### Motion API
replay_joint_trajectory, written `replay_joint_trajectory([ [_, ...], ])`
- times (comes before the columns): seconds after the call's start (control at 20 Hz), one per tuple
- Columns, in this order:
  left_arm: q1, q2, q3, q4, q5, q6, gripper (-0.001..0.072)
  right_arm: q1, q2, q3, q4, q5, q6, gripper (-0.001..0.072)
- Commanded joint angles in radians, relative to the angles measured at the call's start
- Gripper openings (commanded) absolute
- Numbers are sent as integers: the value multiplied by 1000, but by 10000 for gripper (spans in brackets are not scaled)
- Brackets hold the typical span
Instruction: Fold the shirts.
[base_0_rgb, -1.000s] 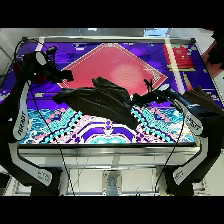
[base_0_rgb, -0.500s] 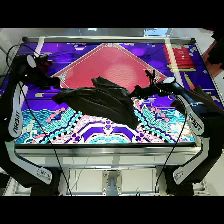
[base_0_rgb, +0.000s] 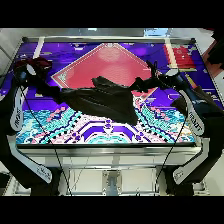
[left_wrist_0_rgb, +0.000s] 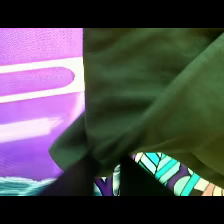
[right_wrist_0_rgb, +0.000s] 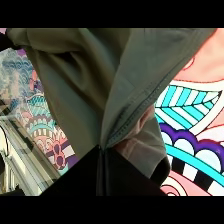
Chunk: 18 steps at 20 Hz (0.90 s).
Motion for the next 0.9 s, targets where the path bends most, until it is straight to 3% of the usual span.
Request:
replay_joint_trajectory([
  [0.0,3,-9,5,-8,51,10,11,-3,12,60,-4,-10,12,24],
  [0.15,3,2,122,-9,-45,3,11,-28,65,179,-41,-9,45,24],
  [0.3,2,103,279,-11,-56,-51,11,-75,197,307,-145,28,105,23],
  [0.55,2,455,423,-61,-80,-76,11,-145,519,465,-234,153,154,23],
  [0.85,1,825,423,-61,18,-34,10,-155,885,508,-430,131,172,20],
])
